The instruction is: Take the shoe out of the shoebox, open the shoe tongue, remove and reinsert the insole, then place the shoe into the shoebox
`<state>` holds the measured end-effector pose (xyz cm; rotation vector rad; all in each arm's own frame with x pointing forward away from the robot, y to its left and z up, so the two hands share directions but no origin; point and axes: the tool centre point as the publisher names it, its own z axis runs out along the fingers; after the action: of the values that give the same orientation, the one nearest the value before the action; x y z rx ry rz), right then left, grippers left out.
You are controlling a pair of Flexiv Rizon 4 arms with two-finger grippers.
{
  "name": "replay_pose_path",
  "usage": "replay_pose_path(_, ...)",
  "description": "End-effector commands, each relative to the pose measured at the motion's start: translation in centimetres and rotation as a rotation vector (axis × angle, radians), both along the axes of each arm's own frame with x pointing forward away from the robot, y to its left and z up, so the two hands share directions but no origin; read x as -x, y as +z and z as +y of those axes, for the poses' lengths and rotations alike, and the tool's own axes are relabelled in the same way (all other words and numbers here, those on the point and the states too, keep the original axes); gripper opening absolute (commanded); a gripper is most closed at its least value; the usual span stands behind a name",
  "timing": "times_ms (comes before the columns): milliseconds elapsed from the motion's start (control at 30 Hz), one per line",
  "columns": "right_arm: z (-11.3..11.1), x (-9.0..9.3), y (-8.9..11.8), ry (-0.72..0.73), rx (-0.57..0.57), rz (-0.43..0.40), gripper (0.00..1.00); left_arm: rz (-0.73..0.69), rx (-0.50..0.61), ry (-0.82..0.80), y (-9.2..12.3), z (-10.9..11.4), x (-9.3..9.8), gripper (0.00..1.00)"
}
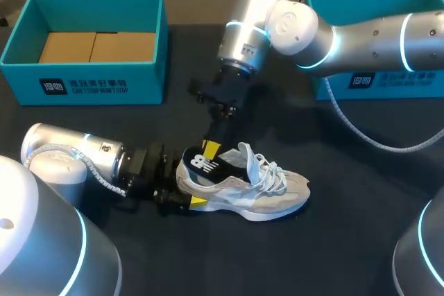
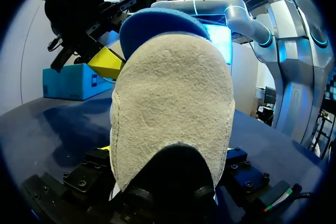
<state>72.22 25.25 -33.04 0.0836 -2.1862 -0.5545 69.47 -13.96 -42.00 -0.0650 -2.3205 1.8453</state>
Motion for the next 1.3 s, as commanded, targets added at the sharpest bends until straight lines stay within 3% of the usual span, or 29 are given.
replay_pose_path(33,0.1,0.1,-0.2,-0.003,-0.002,0.004,0.22,0.001,-0.004,-0.001,-0.2,-0.1,-0.1,0.00)
replay_pose_path(200,0.2,0.2,-0.2,-0.003,-0.003,0.012,0.13,0.001,-0.004,-0.001,-0.2,-0.1,-0.1,0.00)
replay_pose_path(267,0.2,0.2,-0.2,-0.001,-0.005,0.013,0.00,0.001,-0.004,-0.001,-0.2,-0.1,-0.1,0.00)
replay_pose_path(1167,3.1,0.6,1.3,0.127,-0.036,-0.019,0.00,0.001,-0.004,-0.001,-0.2,-0.1,-0.1,0.00)
replay_pose_path(1300,3.2,0.5,1.1,0.130,-0.042,-0.018,0.25,0.001,-0.004,-0.001,-0.2,-0.1,-0.1,0.00)
